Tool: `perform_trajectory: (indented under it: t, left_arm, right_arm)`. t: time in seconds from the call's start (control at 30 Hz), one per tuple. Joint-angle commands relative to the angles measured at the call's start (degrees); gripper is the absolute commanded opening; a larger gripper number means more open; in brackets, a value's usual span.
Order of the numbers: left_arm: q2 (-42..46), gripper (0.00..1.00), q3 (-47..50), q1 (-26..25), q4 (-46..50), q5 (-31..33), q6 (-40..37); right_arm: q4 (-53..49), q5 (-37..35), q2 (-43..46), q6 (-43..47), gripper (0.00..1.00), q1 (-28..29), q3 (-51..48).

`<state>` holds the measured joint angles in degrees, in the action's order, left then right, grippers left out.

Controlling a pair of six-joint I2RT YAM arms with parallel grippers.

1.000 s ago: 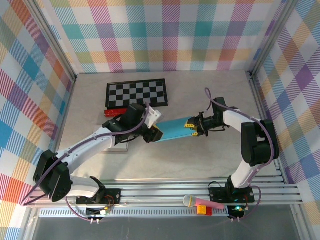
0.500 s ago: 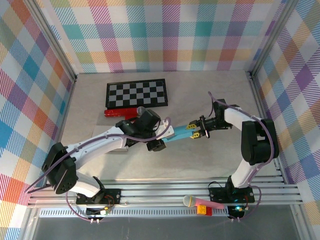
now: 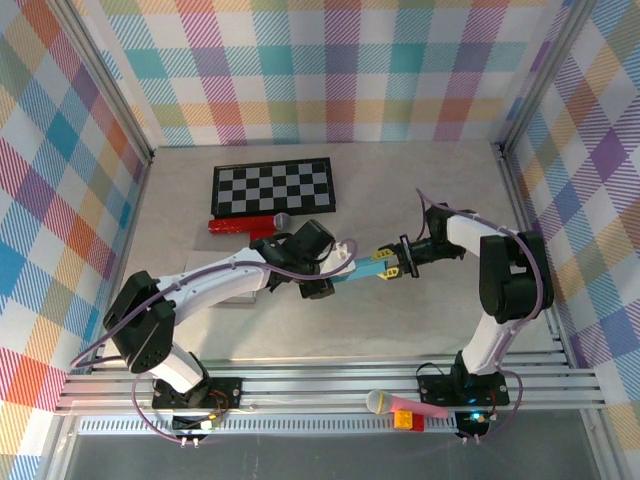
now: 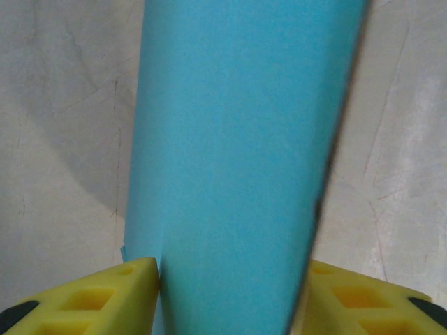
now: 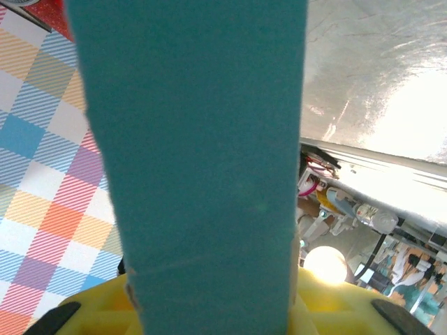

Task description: Fold the paper box

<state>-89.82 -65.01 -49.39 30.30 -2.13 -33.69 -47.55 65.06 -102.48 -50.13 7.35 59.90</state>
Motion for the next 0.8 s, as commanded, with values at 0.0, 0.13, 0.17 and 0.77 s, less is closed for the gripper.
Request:
perform_trajectory:
  t: [0.0,0.13,0.17,0.77]
  left_arm:
    - [-1.6,0.47,-2.2,-0.8,1.5,1.5,-1.6]
    - [-4.0,0.39,-4.6,-0.7,4.1,-0.6,-2.2]
    - [-4.8,0.38,-5.7,-0.7,5.3,-1.4,-2.2]
    - [-15.3,0.29,-22.6,4.3,26.9,-15.6,0.3]
  right_arm:
    - [-1.9,2.0,-1.3,0.7,0.37,-0.7,-0.9]
    - [0.1,0.8,-2.8,0.4,0.47,-2.1,-2.7]
    - [0.6,0.6,-2.9,0.2,0.52,-2.5,-2.9]
    - [-2.1,-22.6,12.2,1.3,0.70,-8.9,6.8]
